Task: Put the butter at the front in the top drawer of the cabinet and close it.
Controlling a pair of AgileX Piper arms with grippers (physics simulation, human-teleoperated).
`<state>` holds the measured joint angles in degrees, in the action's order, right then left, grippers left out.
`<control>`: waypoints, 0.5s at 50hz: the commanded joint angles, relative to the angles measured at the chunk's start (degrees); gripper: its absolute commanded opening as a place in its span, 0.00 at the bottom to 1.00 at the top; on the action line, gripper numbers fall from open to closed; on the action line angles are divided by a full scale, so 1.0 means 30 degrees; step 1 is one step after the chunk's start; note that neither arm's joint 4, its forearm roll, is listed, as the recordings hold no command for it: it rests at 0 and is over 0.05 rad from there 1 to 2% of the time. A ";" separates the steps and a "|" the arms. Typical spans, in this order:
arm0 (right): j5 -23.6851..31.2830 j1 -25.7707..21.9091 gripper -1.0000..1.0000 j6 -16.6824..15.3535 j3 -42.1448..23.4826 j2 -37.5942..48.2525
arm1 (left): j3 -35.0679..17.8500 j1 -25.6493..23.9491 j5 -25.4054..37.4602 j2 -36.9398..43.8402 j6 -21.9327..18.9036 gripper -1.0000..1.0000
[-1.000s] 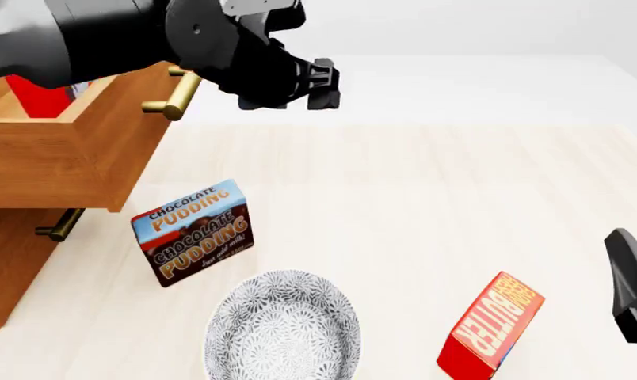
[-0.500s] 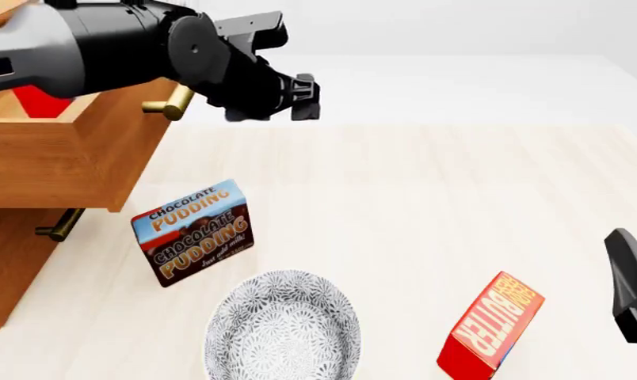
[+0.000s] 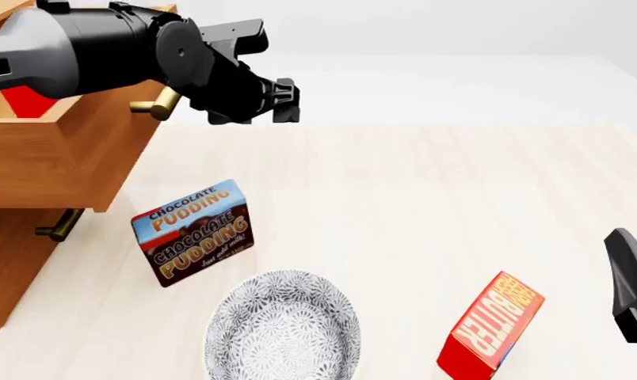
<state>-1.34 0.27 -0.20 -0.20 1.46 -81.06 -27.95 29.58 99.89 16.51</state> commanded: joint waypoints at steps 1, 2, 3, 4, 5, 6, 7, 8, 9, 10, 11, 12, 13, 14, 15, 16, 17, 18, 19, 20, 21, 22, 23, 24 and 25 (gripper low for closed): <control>0.0043 0.0000 1.00 0.0011 0.0000 -0.0037 | 0.0546 0.0775 -0.0021 -0.0330 -0.0166 1.00; 0.0043 0.0000 1.00 0.0011 0.0000 -0.0037 | 0.0546 0.0775 -0.0021 -0.0330 -0.0166 1.00; 0.0043 0.0000 1.00 0.0011 0.0000 -0.0037 | 0.0546 0.0775 -0.0021 -0.0330 -0.0166 1.00; 0.0045 0.0004 1.00 0.0012 0.0000 -0.0039 | 0.0747 0.1084 -0.0040 -0.0662 -0.0277 1.00; 0.0045 0.0004 1.00 0.0012 0.0000 -0.0039 | 0.0752 0.1084 -0.0042 -0.0665 -0.0277 1.00; 0.0046 0.0001 1.00 0.0011 0.0000 -0.0041 | 0.0889 0.1132 -0.0092 -0.0759 -0.0259 1.00; 0.0045 0.0003 1.00 0.0017 0.0000 -0.0040 | 0.0943 0.1219 -0.0116 -0.0748 -0.0297 1.00; 0.0042 0.0002 1.00 0.0012 0.0000 -0.0033 | 0.1098 0.1281 -0.0190 -0.0843 -0.0244 1.00; 0.0043 0.0000 1.00 0.0011 0.0000 -0.0037 | 0.1180 0.1383 -0.0185 -0.0886 -0.0284 1.00; 0.0044 0.0000 1.00 0.0011 0.0000 -0.0037 | 0.1229 0.1425 -0.0178 -0.0911 -0.0290 1.00; 0.0045 0.0004 1.00 0.0015 0.0000 -0.0039 | 0.1300 0.1484 -0.0194 -0.0994 -0.0284 1.00; 0.0046 0.0000 1.00 0.0012 0.0000 -0.0042 | 0.1312 0.1520 -0.0188 -0.0985 -0.0303 1.00; 0.0044 0.0003 1.00 0.0012 0.0000 -0.0036 | 0.1361 0.1550 -0.0199 -0.1044 -0.0309 1.00; 0.0039 -0.0006 1.00 0.0007 0.0000 -0.0029 | 0.1377 0.1588 -0.0184 -0.1073 -0.0304 1.00; 0.0038 -0.0006 1.00 0.0007 0.0000 -0.0028 | 0.1378 0.1588 -0.0184 -0.1073 -0.0304 1.00; 0.0043 -0.0002 1.00 0.0009 0.0000 -0.0038 | 0.1337 0.1690 -0.0146 -0.1015 -0.0390 1.00; 0.0044 -0.0001 1.00 0.0012 0.0000 -0.0039 | 0.1361 0.1764 -0.0127 -0.1031 -0.0423 1.00; 0.0039 0.0001 1.00 0.0008 0.0000 -0.0028 | 0.1373 0.1867 -0.0097 -0.1039 -0.0493 1.00; 0.0041 0.0001 1.00 0.0011 0.0000 -0.0032 | 0.1413 0.2040 -0.0064 -0.1096 -0.0628 1.00; 0.0042 -0.0002 1.00 0.0014 0.0000 -0.0035 | 0.1529 0.2351 -0.0033 -0.1258 -0.0840 1.00; 0.0042 -0.0002 1.00 0.0014 0.0000 -0.0035 | 0.1531 0.2352 -0.0034 -0.1260 -0.0840 1.00; 0.0042 -0.0002 1.00 0.0014 0.0000 -0.0035 | 0.1531 0.2352 -0.0034 -0.1260 -0.0840 1.00; 0.0042 -0.0002 1.00 0.0014 0.0000 -0.0035 | 0.1531 0.2352 -0.0034 -0.1260 -0.0840 1.00; 0.0042 -0.0002 1.00 0.0014 0.0000 -0.0035 | 0.1531 0.2352 -0.0034 -0.1260 -0.0840 1.00; 0.0042 -0.0002 1.00 0.0014 0.0000 -0.0035 | 0.1531 0.2352 -0.0034 -0.1260 -0.0840 1.00</control>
<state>-1.33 0.27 -0.20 -0.20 1.46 -77.24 -22.74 29.23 97.12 14.87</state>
